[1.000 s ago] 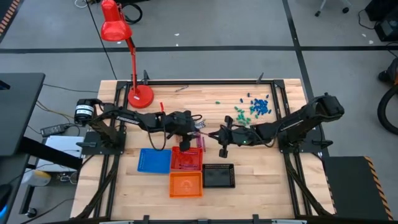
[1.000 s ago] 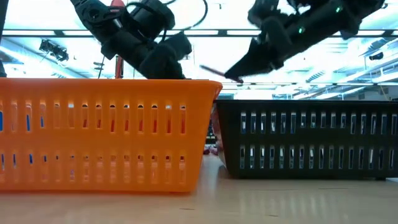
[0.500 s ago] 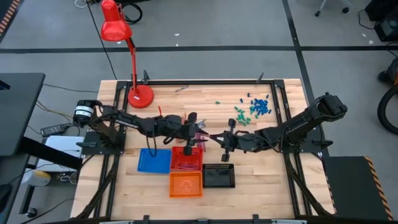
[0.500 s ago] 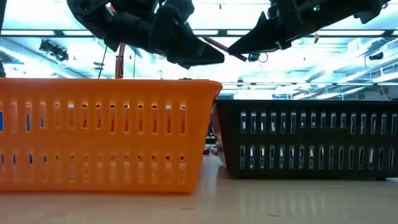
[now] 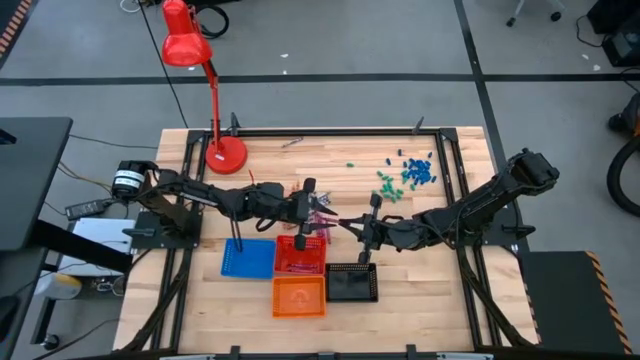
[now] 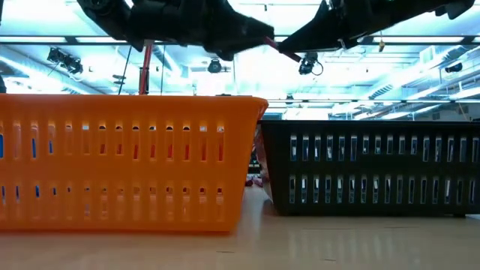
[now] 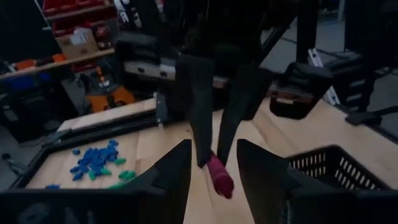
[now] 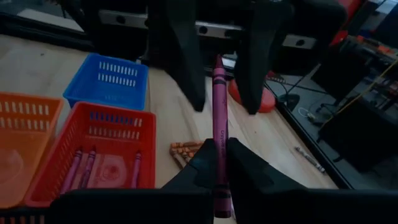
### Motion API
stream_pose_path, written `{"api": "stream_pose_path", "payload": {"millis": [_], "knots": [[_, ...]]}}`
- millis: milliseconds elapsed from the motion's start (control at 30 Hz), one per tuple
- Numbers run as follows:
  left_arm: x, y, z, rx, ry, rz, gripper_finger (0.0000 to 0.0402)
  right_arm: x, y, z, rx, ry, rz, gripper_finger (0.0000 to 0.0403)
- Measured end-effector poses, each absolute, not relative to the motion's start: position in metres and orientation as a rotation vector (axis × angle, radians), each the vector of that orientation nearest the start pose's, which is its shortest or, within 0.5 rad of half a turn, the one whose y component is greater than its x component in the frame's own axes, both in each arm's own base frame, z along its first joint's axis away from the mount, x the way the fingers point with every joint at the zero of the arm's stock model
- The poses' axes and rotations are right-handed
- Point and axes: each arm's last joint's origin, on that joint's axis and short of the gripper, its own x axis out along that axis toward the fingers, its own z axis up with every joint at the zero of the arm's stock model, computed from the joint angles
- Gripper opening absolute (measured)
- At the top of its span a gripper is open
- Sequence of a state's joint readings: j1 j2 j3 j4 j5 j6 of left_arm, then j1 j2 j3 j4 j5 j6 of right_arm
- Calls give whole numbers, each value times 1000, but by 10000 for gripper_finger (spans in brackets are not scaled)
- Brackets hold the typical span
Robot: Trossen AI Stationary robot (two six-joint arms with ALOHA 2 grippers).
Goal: Sort crayons
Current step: Put the violet crayon into the red bin
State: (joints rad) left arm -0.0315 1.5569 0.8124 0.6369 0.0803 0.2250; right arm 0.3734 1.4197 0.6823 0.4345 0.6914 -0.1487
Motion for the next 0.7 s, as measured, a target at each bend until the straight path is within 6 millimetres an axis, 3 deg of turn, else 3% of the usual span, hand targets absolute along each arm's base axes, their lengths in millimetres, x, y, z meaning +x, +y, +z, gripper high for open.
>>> {"api": "stream_pose_path", "payload": {"millis": [700], "knots": [[331, -14, 234, 205, 127, -151, 129, 275, 88, 218, -301, 281, -294, 31]]}}
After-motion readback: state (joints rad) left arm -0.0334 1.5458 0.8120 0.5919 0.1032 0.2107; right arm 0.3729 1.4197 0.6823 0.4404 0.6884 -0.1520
